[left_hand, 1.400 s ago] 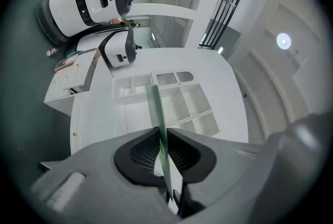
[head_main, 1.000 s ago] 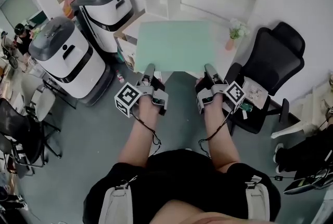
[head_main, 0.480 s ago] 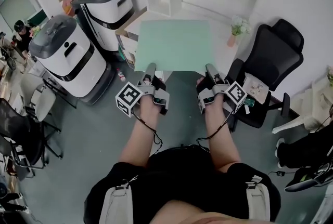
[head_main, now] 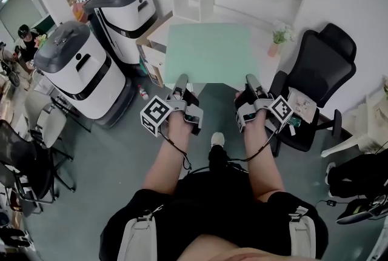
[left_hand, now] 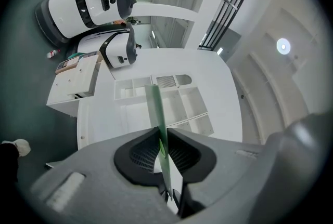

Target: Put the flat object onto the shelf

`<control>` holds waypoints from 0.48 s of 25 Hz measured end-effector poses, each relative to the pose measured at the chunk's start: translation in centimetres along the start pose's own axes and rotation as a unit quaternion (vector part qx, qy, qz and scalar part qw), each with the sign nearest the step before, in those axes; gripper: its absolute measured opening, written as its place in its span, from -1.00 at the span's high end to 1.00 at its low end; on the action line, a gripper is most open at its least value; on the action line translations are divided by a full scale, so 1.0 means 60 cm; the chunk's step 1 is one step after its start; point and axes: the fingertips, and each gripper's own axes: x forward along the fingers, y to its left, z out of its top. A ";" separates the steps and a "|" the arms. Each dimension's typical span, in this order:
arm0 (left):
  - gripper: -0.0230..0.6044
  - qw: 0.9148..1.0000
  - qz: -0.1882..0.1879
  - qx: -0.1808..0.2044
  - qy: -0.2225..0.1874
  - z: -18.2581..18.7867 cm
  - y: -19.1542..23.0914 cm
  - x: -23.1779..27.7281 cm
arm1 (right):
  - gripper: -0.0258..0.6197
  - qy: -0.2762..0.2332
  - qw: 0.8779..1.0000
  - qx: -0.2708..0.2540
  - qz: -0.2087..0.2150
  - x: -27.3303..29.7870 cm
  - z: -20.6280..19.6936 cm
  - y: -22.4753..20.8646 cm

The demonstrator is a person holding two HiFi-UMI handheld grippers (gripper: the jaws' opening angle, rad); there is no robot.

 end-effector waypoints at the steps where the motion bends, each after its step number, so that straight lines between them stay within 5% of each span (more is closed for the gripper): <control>1: 0.79 1.000 -0.001 0.002 0.001 0.001 0.003 0.010 | 0.78 -0.001 1.000 0.000 0.003 0.009 0.005 -0.003; 12: 0.79 1.000 -0.004 0.020 -0.001 0.068 0.059 0.221 | 0.78 0.001 1.000 0.011 0.025 0.229 0.076 -0.053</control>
